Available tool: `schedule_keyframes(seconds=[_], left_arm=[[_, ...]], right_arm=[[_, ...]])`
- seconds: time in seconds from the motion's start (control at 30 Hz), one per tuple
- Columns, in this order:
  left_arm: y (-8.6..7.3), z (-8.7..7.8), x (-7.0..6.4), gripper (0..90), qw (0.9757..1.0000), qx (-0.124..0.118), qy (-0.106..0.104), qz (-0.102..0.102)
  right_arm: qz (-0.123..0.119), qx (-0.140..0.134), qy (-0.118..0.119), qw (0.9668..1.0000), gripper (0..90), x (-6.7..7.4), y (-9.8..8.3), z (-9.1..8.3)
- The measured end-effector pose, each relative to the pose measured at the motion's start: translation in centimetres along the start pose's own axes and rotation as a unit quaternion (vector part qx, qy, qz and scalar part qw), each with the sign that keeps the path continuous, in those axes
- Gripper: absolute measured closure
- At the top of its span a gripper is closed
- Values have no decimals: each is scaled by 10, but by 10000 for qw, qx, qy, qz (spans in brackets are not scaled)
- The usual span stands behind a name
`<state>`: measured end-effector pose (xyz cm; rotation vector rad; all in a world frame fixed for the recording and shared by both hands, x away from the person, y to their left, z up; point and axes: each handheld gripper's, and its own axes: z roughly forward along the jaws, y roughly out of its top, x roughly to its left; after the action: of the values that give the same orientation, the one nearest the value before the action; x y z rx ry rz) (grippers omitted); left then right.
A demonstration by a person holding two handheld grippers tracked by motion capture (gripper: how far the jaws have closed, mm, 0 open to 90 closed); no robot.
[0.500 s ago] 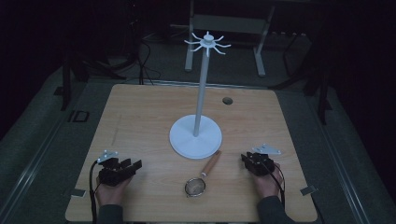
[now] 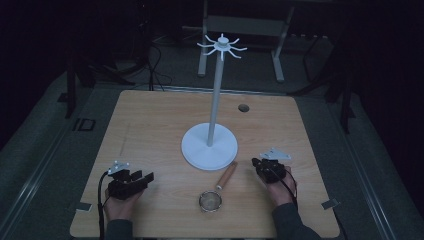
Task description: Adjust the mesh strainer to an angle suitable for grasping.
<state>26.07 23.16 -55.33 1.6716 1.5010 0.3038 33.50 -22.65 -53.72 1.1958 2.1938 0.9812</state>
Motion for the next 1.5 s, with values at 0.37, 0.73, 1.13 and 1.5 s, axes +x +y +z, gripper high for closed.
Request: schedule_keyframes(seconds=[0.37, 0.73, 1.13, 1.5], left_arm=[[0, 1, -2, 448, 10000, 26, -21, 49], [1, 0, -14, 448, 9996, 17, -125, 233], [9, 6, -52, 446, 9956, 149, -391, 835], [20, 20, -90, 446, 9884, 325, -706, 1307]], right_arm=[[-196, 16, 460, 9987, 896, 22, 29, 19], [-231, 229, 611, 9976, 896, 35, 28, 36], [-217, 319, 622, 9973, 863, 36, 26, 43], [-112, 316, 508, 9981, 744, 28, 27, 44]])
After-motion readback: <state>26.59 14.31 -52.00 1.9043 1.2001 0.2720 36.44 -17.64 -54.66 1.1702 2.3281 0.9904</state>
